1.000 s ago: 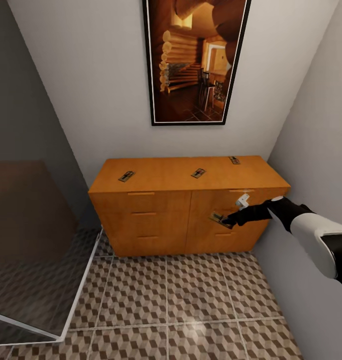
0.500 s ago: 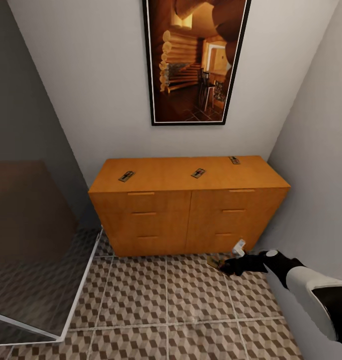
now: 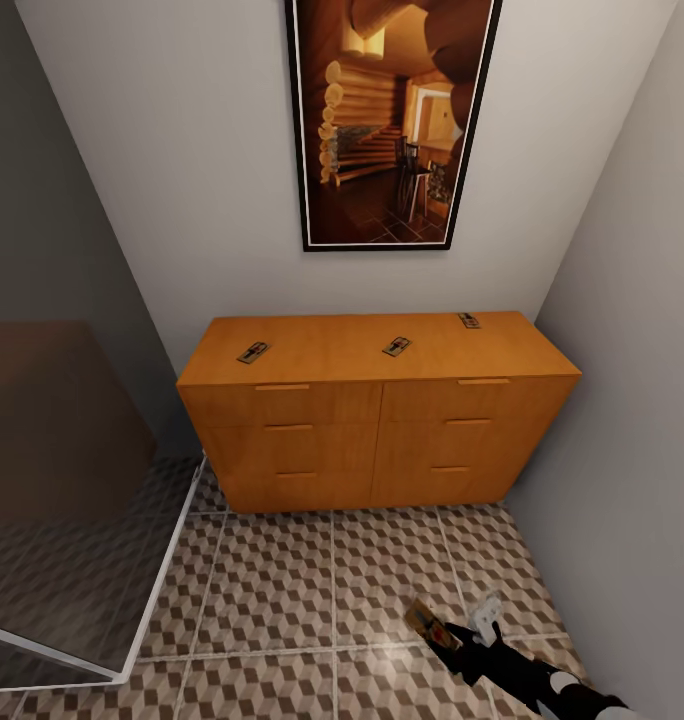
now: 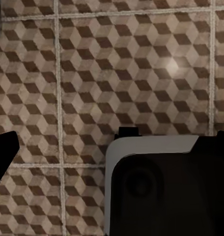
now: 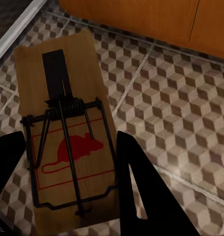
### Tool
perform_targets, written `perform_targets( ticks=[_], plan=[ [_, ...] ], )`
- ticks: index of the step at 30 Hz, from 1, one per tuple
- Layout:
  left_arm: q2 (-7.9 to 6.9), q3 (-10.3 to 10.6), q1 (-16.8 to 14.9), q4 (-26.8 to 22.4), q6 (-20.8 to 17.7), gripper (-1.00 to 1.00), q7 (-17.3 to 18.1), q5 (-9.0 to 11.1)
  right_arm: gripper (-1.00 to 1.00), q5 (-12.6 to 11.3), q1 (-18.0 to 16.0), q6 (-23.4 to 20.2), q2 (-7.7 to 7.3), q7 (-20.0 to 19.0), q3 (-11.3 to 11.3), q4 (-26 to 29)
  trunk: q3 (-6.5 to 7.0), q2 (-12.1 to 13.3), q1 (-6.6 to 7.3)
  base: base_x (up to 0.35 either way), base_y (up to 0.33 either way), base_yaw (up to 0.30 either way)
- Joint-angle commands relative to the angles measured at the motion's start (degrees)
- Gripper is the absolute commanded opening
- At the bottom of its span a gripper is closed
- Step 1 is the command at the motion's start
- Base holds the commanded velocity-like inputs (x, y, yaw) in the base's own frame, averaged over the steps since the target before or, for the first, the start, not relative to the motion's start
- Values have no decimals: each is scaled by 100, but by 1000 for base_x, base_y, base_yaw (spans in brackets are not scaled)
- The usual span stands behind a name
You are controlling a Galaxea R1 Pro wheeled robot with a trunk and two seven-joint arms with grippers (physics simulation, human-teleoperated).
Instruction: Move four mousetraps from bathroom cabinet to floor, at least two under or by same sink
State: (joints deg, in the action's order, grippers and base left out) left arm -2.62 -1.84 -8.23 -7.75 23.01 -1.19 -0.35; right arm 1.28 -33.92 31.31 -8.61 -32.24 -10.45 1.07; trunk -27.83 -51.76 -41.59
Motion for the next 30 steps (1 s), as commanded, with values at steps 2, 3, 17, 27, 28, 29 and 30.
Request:
perform_targets(
  ticks=[2,3,17,27,28,29,30],
  plan=[
    [11,-4,-3,-215,17,100,-3,-8,-100,-64,193,317,4,30,16,-5,-5,-4,-1,0,0,0],
    [16,-4,-3,-413,10,100,-8,-8,-100,-100,326,498,6,53,16,-7,-5,-4,-1,0,0,0],
    [302,-9,-17,-5101,-3552,100,-23,15,-100,-892,1077,1444,186,898,16,-19,-5,-4,-1,0,0,0],
    [535,-9,-1018,-7510,-6044,100,-29,7,-100,-918,1106,1473,207,941,16,-19,-5,-4,-1,0,0,0],
    [540,-9,-1289,-7555,-6294,100,-28,7,-100,-918,1106,1473,208,940,16,-19,-5,-4,-1,0,0,0],
    [542,-9,-1438,-7566,-6406,100,-27,7,-100,-919,1106,1474,209,940,16,-19,-5,-4,-1,0,0,0],
    [544,-9,-1743,-7565,-6615,100,-28,11,-100,-919,1106,1474,209,939,16,-19,-5,-4,-1,0,0,0]
  ],
)
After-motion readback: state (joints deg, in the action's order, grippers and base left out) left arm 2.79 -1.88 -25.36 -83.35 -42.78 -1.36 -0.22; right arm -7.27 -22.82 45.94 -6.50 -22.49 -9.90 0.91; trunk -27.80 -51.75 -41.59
